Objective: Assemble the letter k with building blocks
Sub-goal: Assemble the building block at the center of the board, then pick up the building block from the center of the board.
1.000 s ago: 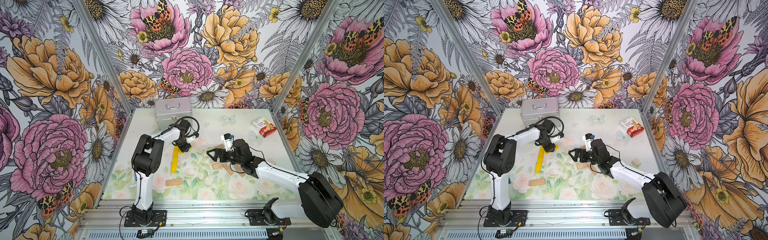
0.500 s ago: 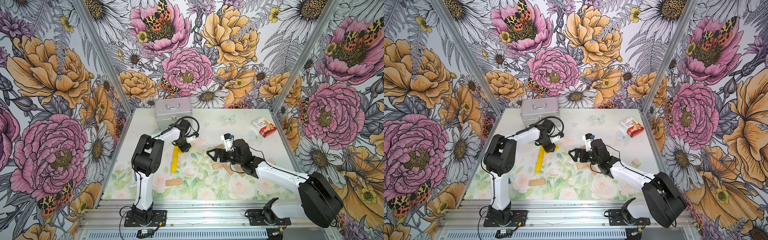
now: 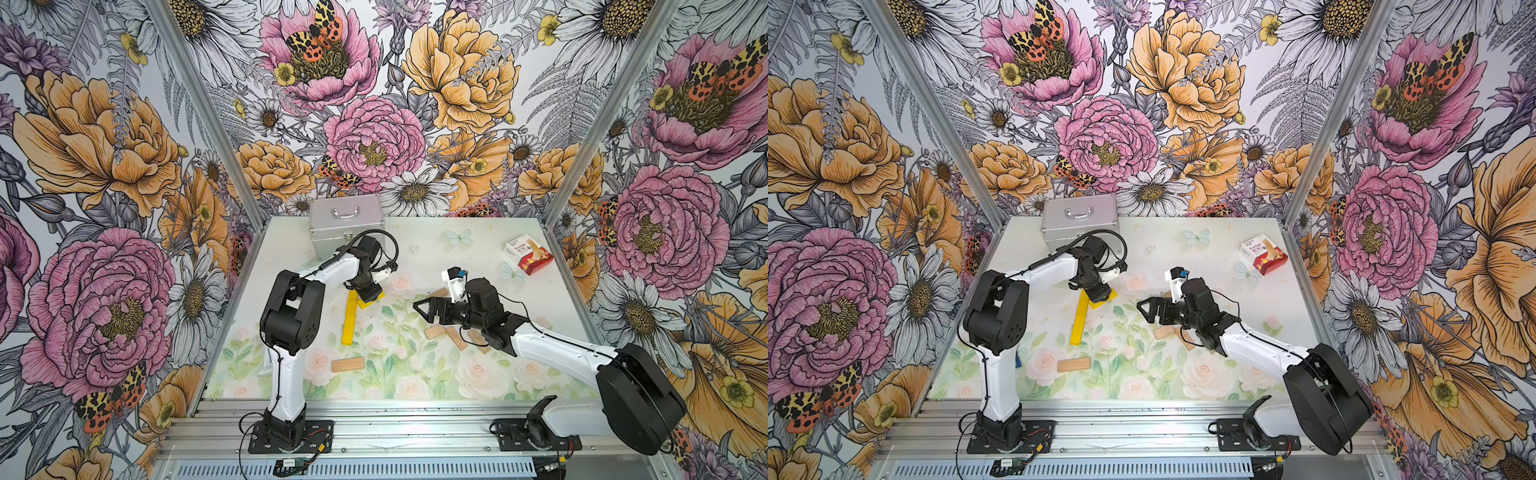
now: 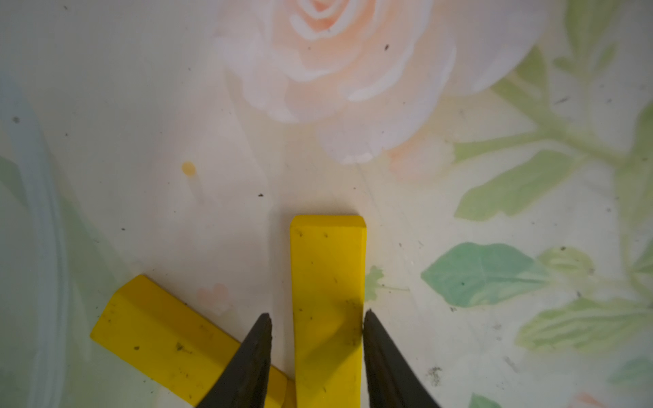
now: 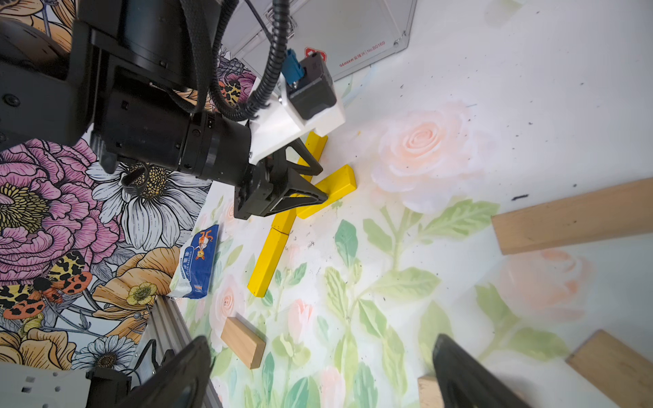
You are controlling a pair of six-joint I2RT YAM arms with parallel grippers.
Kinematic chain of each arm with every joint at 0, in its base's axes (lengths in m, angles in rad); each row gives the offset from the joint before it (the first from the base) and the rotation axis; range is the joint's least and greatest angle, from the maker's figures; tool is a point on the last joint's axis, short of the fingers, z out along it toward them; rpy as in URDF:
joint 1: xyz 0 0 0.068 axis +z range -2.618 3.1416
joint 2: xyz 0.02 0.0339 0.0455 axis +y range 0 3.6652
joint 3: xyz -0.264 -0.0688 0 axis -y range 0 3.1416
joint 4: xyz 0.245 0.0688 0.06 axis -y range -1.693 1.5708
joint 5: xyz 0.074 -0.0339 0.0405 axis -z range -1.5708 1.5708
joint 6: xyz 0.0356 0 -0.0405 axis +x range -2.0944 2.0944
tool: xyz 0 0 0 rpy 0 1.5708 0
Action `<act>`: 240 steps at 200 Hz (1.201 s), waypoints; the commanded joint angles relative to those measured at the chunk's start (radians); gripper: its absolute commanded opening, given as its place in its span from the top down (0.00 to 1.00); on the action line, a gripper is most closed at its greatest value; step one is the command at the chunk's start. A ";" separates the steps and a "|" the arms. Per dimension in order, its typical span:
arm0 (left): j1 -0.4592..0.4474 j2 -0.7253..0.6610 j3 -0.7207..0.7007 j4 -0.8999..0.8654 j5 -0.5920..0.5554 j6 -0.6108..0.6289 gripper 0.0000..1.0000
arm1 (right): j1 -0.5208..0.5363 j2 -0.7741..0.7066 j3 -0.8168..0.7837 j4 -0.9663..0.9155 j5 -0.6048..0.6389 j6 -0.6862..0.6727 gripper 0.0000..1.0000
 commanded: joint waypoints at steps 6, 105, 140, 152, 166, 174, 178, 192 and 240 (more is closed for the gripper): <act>-0.008 -0.076 0.030 0.014 -0.033 -0.010 0.56 | -0.008 0.016 0.032 0.019 -0.013 -0.013 0.01; -0.038 -0.232 -0.027 0.012 -0.079 -0.134 0.46 | 0.004 -0.008 0.042 0.006 -0.015 -0.009 0.01; -0.018 -0.336 -0.079 0.012 -0.008 -0.257 0.42 | 0.010 -0.019 0.032 0.001 -0.011 -0.011 0.01; -0.012 -0.374 -0.097 0.012 0.027 -0.295 0.40 | 0.013 -0.023 0.028 0.001 -0.006 -0.011 0.01; -0.001 -0.410 -0.114 0.013 0.082 -0.336 0.39 | 0.015 -0.027 0.024 0.001 -0.002 -0.011 0.01; 0.003 -0.426 -0.122 0.012 0.103 -0.363 0.38 | 0.016 -0.029 0.023 0.001 -0.002 -0.010 0.01; 0.006 -0.436 -0.127 0.013 0.116 -0.377 0.37 | 0.016 -0.031 0.022 0.000 -0.001 -0.010 0.01; 0.015 -0.464 -0.143 0.014 0.157 -0.426 0.36 | 0.018 -0.033 0.020 -0.003 0.001 -0.012 0.01; 0.077 -0.553 -0.234 0.015 0.264 -0.595 0.08 | 0.030 -0.039 0.042 -0.073 0.012 -0.064 0.01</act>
